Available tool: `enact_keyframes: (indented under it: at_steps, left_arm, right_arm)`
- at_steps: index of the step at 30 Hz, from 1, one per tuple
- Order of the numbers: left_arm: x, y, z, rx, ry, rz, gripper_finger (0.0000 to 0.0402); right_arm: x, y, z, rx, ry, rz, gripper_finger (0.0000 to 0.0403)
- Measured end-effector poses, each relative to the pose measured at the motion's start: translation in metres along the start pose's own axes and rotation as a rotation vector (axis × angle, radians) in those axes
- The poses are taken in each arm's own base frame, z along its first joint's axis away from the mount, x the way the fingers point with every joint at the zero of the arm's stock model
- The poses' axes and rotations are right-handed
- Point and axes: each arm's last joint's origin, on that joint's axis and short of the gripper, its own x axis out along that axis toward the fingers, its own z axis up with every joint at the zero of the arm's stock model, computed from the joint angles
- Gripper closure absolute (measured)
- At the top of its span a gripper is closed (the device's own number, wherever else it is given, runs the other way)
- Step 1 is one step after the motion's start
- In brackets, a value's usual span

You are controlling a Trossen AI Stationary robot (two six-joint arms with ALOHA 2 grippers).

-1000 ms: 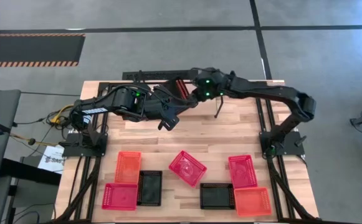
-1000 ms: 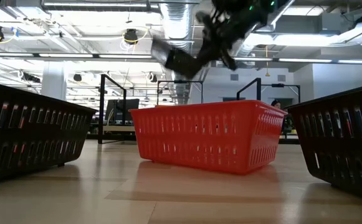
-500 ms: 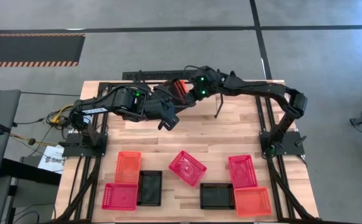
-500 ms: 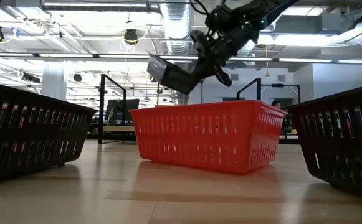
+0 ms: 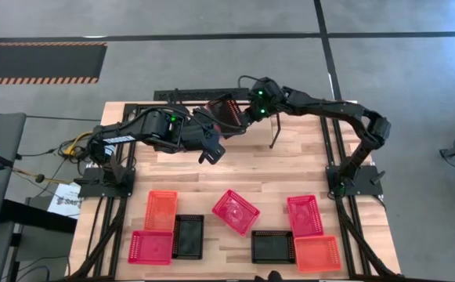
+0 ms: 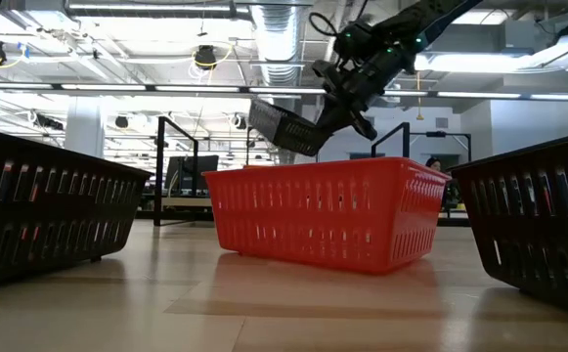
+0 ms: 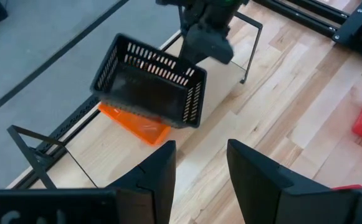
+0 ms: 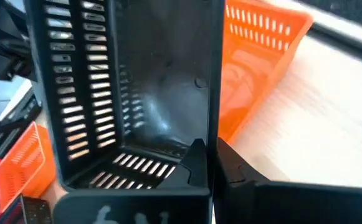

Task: Stack baskets on shelf by color
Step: Put the top center black bin on the shelf

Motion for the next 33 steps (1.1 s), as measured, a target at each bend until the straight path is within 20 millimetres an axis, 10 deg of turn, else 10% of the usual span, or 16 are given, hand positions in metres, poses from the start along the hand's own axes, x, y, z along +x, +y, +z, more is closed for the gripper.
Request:
enact_keyframes:
  at_steps: [10, 33]
  left_arm:
    - [0.002, 0.002, 0.002, -0.016, 0.001, 0.007, 0.0269]
    - [0.004, 0.005, 0.003, -0.036, 0.009, 0.007, 0.0269]
  right_arm:
    - [-0.041, -0.034, -0.04, 0.137, -0.117, 0.02, 0.04]
    - [-0.022, -0.03, -0.046, 0.189, -0.189, 0.002, 0.04]
